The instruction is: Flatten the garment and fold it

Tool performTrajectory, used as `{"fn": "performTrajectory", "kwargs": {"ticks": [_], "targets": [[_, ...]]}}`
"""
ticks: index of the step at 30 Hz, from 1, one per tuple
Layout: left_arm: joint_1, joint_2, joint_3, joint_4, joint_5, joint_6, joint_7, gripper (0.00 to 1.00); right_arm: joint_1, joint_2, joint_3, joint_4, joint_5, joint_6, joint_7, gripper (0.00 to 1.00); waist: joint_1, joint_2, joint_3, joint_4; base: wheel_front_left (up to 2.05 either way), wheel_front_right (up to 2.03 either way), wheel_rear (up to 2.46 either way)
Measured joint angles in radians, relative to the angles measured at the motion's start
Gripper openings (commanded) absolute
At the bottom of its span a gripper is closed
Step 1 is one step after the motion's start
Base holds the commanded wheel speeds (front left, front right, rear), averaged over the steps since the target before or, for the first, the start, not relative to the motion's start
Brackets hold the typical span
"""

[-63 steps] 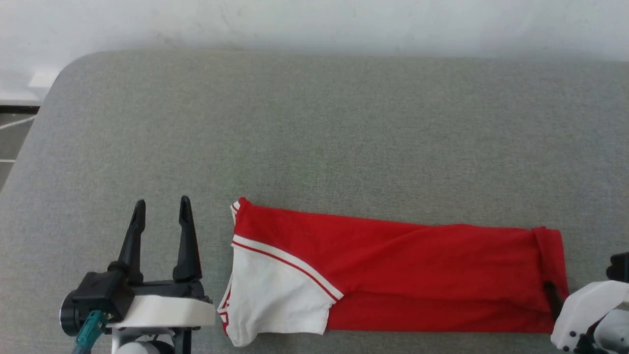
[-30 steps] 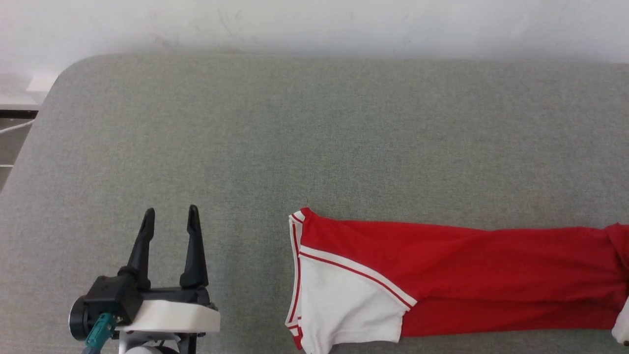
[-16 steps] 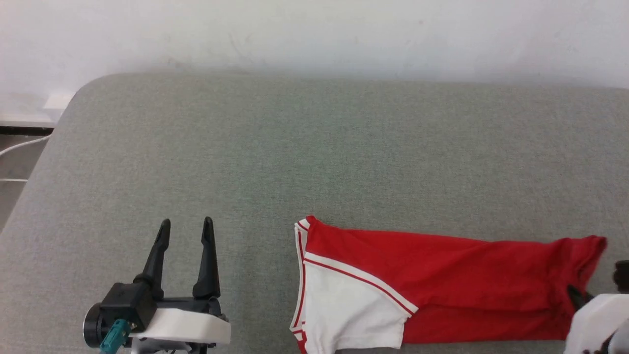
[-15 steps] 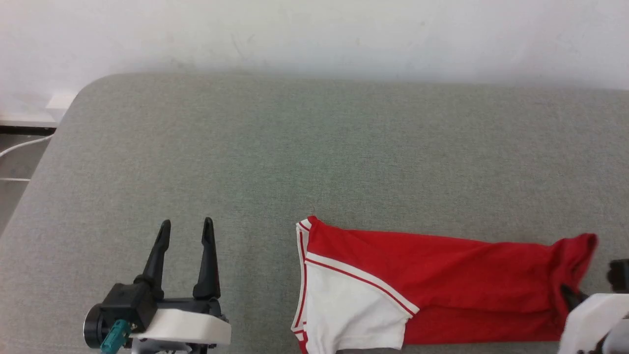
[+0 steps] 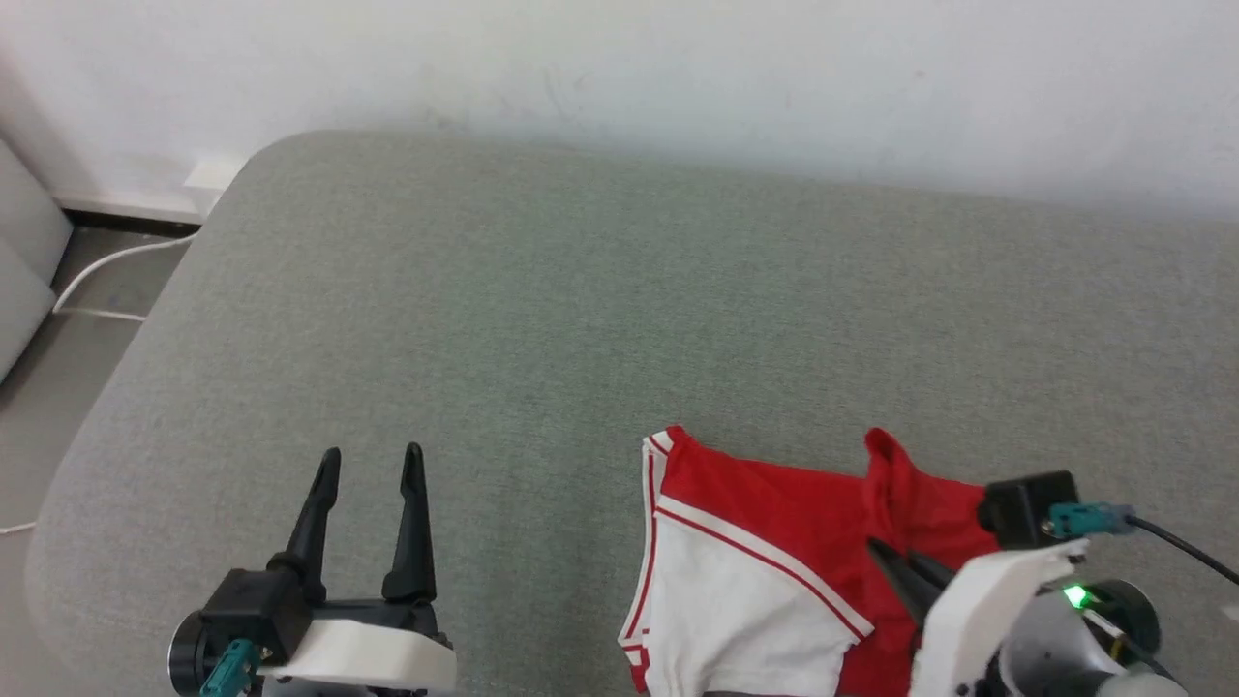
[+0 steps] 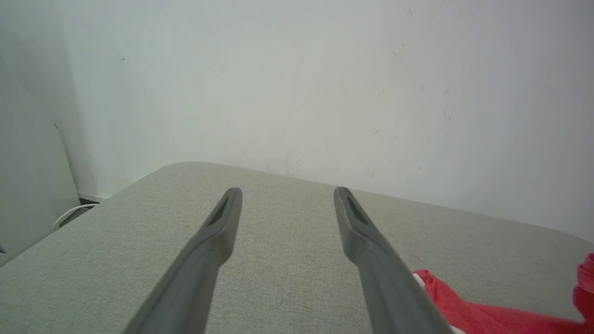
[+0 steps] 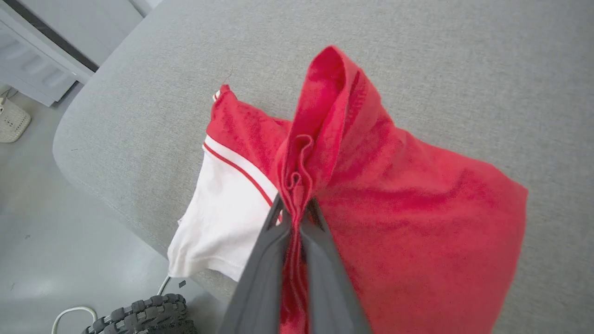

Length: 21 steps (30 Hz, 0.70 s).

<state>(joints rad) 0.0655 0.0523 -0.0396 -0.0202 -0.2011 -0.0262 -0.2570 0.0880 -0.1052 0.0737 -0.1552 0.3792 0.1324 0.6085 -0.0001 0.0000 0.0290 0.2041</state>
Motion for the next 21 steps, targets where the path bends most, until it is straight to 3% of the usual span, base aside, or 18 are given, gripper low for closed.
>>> {"fn": "performTrajectory", "kwargs": {"ticks": [8, 21], "targets": [[-0.001, 0.000, -0.004, 0.000, 0.000, -0.002, 0.000, 1.00, -0.092, 0.043, 0.100, 0.109, 0.009, -0.001, -0.012, 0.00, 0.0001, 0.0000, 0.017, 0.050, 0.00, 0.00, 0.00], [-0.015, 0.000, -0.024, 0.015, 0.000, -0.007, 0.000, 1.00, -0.205, 0.050, 0.205, 0.338, 0.017, -0.001, -0.069, 0.00, 0.0002, 0.0000, 0.063, 0.094, 0.00, 0.00, 0.00]]}}
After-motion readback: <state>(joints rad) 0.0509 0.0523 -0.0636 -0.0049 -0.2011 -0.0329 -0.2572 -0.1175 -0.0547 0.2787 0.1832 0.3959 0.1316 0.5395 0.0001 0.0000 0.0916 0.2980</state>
